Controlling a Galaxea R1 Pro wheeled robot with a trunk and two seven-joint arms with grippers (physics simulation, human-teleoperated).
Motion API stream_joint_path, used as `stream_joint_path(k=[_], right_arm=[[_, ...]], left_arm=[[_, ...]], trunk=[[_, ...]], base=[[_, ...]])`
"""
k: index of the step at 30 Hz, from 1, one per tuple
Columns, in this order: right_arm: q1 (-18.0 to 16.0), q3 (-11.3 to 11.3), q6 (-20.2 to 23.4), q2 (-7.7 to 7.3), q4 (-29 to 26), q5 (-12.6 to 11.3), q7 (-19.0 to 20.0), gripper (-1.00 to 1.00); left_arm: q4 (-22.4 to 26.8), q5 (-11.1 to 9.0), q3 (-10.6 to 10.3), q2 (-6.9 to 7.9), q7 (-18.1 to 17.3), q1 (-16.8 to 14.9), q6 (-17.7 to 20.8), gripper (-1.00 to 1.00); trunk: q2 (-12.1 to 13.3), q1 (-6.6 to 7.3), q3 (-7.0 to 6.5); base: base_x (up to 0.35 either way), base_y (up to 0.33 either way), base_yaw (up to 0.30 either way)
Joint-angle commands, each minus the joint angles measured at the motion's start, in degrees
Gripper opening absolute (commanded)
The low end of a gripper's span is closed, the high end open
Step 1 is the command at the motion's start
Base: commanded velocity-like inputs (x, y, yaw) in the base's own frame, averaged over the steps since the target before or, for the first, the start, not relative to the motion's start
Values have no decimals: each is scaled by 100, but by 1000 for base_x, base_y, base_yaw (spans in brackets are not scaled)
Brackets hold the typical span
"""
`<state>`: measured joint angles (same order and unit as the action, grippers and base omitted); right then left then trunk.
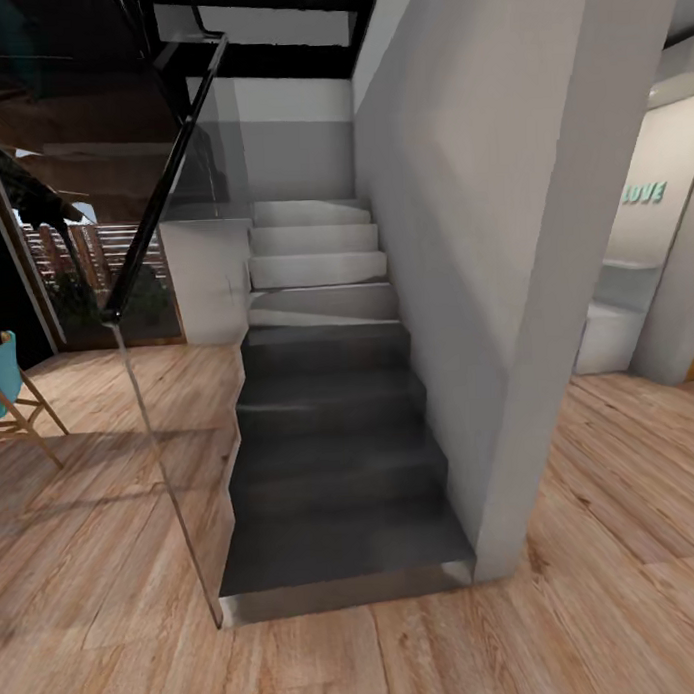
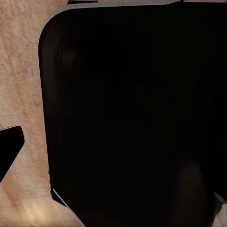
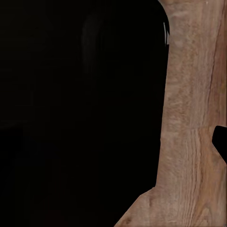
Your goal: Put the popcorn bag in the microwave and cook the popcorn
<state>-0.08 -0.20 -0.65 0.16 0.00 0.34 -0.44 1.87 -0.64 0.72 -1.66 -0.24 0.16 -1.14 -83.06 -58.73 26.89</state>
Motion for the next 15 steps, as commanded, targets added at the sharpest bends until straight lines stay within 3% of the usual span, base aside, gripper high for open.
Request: stream_joint_path(k=[1,9,15], right_arm=[[-1,-4,-99,1,0,-1,-7,100],[-1,-7,-437,1,0,-50,-9,100],[-1,-8,-436,1,0,-60,-9,100]], left_arm=[[6,-7,7,-1,-2,2,-9,100],[6,-73,7,-1,2,2,-9,100],[6,-864,-8,8,6,2,-9,100]], trunk=[[-2,0,4],[-2,0,4],[-2,0,4]], base=[[0,0,277],[0,0,277],[0,0,277]])
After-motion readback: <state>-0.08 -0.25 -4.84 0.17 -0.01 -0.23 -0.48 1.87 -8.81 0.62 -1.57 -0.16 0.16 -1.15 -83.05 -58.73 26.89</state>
